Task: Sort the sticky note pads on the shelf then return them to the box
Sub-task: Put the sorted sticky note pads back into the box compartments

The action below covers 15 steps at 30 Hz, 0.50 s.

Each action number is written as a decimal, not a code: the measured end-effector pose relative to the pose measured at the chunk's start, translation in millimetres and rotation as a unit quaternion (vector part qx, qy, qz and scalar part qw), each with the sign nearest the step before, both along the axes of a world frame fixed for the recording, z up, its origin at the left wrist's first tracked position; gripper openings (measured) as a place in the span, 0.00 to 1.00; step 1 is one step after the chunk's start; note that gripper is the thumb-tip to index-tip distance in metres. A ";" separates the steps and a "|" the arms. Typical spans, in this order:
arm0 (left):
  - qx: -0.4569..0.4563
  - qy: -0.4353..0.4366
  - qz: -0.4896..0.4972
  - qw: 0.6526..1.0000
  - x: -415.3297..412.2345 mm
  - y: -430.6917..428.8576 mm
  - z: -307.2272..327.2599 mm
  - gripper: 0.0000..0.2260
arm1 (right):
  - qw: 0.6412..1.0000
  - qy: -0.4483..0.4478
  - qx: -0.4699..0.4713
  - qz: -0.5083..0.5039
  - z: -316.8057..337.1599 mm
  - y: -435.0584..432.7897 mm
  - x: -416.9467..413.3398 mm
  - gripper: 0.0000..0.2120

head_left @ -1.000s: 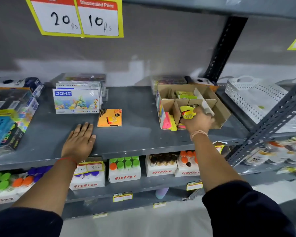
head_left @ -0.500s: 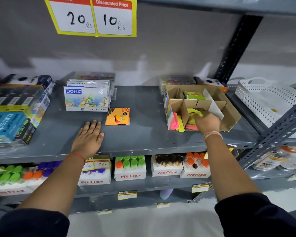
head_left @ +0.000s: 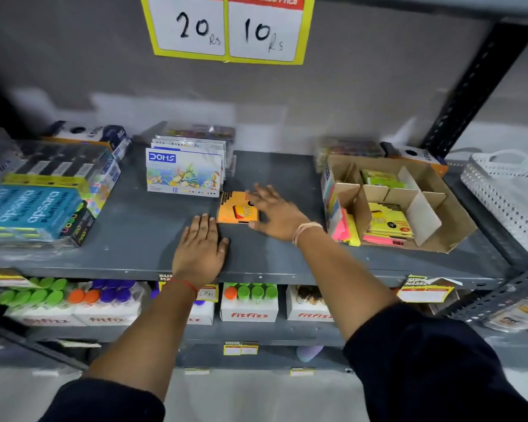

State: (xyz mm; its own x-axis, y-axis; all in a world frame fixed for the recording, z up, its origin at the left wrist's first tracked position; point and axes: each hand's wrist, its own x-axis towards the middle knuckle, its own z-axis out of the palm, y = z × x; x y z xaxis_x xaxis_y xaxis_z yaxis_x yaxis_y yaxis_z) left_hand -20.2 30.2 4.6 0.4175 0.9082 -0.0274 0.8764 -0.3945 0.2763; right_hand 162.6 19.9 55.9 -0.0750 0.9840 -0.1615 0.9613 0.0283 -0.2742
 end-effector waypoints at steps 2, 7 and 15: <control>0.008 0.005 0.000 1.000 -0.4 0.5 0.1 0.25 | 1.000 0.014 -0.022 0.003 -9.7 12.4 -2.4 0.36; 0.001 0.005 -0.002 1.000 0.1 0.0 0.7 0.25 | 0.999 0.034 -0.038 -0.004 -19.9 24.0 1.4 0.37; 0.002 0.012 -0.006 1.000 -0.7 0.5 -0.1 0.31 | 0.996 0.079 -0.001 -0.028 -12.0 32.7 1.0 0.31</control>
State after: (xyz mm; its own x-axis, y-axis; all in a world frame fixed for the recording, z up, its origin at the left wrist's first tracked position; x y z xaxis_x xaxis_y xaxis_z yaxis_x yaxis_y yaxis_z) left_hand -20.9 30.7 4.6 0.4280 0.9031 -0.0348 0.8778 -0.4062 0.2538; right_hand 163.6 52.6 43.9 -0.0437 0.9872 -0.1531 0.9057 -0.0255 -0.4231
